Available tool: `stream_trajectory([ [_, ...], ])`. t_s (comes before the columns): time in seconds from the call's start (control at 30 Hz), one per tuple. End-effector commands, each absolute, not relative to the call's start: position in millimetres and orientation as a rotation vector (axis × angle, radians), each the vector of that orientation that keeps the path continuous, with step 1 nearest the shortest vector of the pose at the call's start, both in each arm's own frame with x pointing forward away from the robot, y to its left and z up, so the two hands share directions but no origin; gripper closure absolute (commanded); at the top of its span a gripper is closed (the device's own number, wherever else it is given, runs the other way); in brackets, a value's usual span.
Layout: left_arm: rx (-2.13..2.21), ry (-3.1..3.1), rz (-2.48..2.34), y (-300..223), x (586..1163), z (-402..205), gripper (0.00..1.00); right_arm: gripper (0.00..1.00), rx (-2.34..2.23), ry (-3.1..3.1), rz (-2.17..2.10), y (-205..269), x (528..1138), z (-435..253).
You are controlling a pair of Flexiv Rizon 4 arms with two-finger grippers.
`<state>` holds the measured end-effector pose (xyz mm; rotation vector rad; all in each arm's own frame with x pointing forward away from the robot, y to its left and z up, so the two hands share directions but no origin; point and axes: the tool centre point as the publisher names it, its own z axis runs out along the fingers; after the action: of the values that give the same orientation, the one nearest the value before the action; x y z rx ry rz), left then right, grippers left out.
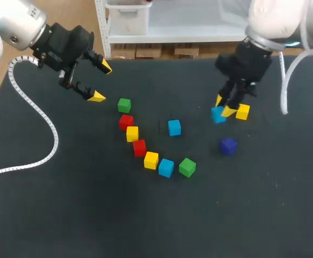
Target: Place the blue cubes, place green cubes on the blue cubes, place the yellow cubes on the green cubes, then place the red cubes on the yellow cubes, and place purple cube on the red cubes.
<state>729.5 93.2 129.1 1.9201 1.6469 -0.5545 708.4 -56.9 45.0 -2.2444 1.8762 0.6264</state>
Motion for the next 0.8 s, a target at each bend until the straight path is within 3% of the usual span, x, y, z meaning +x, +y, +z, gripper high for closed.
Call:
stream_trajectory([
  [0.03, 1.924, 1.647, -0.557, 93.3, 731.6, 129.0, 0.00, 1.00, -2.171, 1.974, 0.431, -38.2, 698.5, 42.9],
  [0.8, 1.924, 1.647, -0.557, 93.3, 731.6, 129.0, 0.00, 1.00, -2.126, 2.018, 0.498, 2.2, 707.2, 17.3],
])
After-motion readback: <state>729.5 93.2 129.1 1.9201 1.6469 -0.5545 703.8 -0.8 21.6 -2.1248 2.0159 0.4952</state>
